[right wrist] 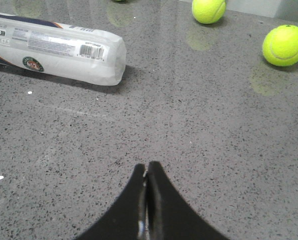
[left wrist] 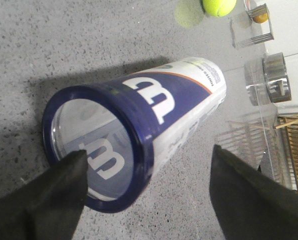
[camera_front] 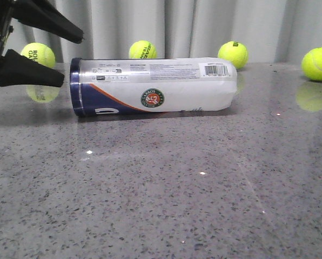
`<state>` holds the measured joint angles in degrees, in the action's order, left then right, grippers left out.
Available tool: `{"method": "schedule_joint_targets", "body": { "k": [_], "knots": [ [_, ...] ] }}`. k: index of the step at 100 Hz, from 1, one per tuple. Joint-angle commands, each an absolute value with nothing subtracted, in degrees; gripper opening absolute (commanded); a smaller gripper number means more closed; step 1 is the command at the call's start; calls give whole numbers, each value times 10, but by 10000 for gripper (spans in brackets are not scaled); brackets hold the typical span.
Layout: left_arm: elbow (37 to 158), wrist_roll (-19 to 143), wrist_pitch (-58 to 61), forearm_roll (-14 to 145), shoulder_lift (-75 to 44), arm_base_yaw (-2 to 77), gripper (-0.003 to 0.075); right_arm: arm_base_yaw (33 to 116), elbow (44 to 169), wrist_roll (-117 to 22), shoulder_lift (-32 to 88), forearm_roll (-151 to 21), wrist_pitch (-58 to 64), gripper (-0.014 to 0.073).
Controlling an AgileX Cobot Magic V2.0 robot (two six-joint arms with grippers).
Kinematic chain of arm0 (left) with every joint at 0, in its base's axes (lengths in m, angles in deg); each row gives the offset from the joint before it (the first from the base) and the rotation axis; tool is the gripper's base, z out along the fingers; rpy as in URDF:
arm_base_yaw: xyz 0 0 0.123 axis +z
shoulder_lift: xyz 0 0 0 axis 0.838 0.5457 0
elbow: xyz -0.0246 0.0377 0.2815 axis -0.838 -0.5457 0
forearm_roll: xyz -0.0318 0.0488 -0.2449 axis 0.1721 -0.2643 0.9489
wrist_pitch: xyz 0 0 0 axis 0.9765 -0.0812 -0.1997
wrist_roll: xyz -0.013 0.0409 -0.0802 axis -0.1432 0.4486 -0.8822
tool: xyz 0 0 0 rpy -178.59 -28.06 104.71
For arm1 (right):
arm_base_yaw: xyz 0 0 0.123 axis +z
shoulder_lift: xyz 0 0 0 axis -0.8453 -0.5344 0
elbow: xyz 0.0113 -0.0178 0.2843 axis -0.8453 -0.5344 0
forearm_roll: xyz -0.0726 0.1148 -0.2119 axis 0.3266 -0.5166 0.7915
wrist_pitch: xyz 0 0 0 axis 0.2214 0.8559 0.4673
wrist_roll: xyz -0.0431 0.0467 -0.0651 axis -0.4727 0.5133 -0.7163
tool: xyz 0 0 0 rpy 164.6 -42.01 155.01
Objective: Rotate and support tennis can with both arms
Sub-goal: 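Grasp the navy end of the can with the left gripper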
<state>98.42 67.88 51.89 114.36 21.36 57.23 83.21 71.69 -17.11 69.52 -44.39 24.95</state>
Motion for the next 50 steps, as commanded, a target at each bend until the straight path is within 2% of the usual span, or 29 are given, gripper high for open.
{"method": "schedule_joint_targets", "body": {
  "k": [1, 50],
  "knots": [
    [1001, 689, 546, 1200, 207, 568, 494, 830, 731, -172, 690, -434, 205, -67],
    [1018, 735, 554, 1260, 254, 508, 494, 830, 731, -172, 690, -434, 205, -67]
  ]
}}
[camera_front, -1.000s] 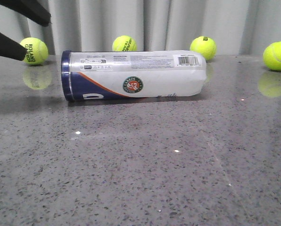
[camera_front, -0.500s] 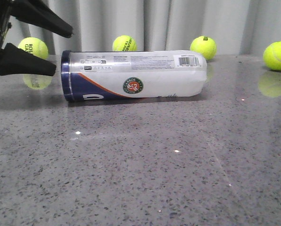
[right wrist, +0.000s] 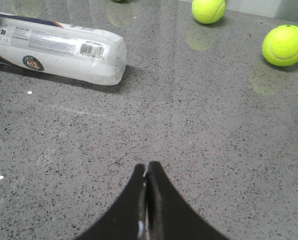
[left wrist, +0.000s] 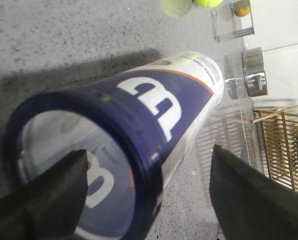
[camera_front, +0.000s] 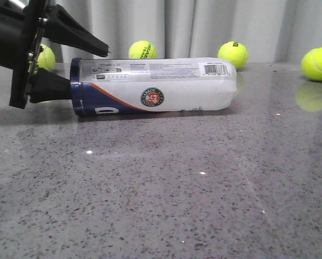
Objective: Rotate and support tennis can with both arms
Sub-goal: 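Grasp the navy end of the can with the left gripper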
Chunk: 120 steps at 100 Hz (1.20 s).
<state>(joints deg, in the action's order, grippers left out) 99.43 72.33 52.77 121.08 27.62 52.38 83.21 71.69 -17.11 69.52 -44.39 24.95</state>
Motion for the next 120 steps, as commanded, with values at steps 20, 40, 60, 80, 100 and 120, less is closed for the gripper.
{"method": "schedule_joint_targets", "body": {
  "k": [20, 40, 60, 80, 100, 120],
  "knots": [
    [1035, 743, 555, 1272, 270, 491, 494, 830, 731, -172, 690, -434, 205, -67],
    [1035, 743, 576, 1275, 289, 491, 493, 830, 731, -172, 690, -434, 205, -67],
    [1035, 743, 588, 1276, 294, 491, 419, 830, 731, -172, 690, -434, 205, -67],
    [1035, 743, 592, 1276, 294, 491, 195, 830, 731, -172, 690, -434, 205, -67],
    [1035, 743, 597, 1276, 294, 491, 6, 830, 731, -172, 690, -434, 205, -67],
    [1035, 743, 602, 1277, 294, 491, -20, 830, 731, -172, 690, -434, 205, -67]
  ]
}}
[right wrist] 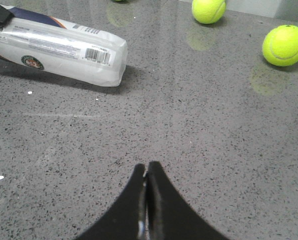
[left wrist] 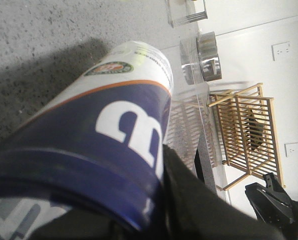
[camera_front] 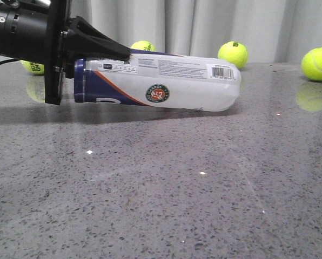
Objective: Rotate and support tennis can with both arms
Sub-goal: 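Grasp the navy end of the can with the left gripper, then lift the can's navy end with the left gripper, tilting it upright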
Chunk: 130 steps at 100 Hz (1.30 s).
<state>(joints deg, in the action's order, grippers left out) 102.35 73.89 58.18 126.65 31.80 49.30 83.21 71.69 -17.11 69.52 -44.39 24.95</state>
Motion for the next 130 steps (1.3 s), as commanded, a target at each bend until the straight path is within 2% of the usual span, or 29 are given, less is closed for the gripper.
{"method": "schedule_joint_targets", "body": {
  "k": [1, 27, 52, 71, 95, 130],
  "knots": [
    [1035, 743, 602, 1279, 294, 491, -20, 830, 731, -172, 690, -434, 205, -67],
    [1061, 769, 622, 1292, 273, 491, -20, 830, 731, -172, 690, -434, 205, -67],
    [1167, 702, 622, 1205, 214, 491, -20, 830, 731, -172, 690, -434, 205, -67],
    [1289, 594, 621, 1052, 185, 486, -20, 830, 731, -172, 690, -434, 205, -67],
    [1433, 466, 621, 830, 176, 423, -20, 830, 731, -172, 690, -434, 205, -67],
    [1463, 383, 621, 575, 169, 304, -20, 830, 731, -172, 690, -434, 205, -67]
  ]
}}
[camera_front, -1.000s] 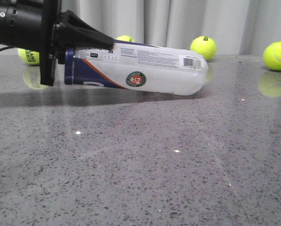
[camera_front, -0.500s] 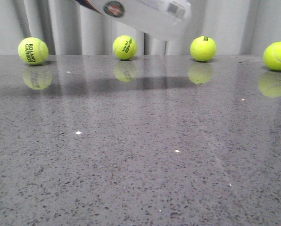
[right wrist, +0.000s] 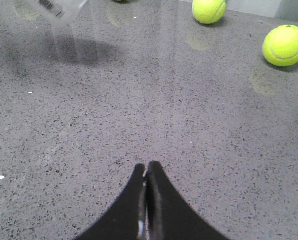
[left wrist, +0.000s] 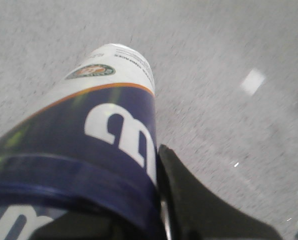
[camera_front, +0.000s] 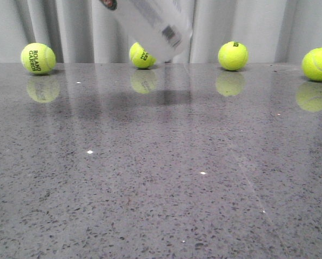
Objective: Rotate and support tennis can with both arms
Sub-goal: 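Lift the can's navy end with the left gripper, tilting it upright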
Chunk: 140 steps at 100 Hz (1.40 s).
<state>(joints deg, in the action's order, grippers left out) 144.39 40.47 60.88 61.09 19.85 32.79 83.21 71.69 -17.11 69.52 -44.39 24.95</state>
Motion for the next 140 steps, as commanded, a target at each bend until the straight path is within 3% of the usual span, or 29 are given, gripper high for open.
{"method": "schedule_joint_targets", "body": {
  "k": [1, 77, 84, 110, 122, 140],
  "knots": [
    [1463, 382, 621, 573, 169, 303, -20, 830, 731, -172, 690, -434, 205, -67],
    [1400, 384, 621, 537, 169, 281, -15, 830, 731, -172, 690, -434, 205, -67],
    [1400, 384, 621, 537, 169, 281, 23, 830, 731, -172, 690, -434, 205, -67],
    [1401, 384, 620, 537, 169, 281, 293, 830, 731, -172, 690, -434, 205, -67],
    [1401, 384, 620, 537, 169, 281, 338, 830, 731, -172, 690, -434, 205, -67],
    [1424, 384, 620, 541, 169, 281, 339, 830, 731, -172, 690, -434, 205, -67]
  ]
}}
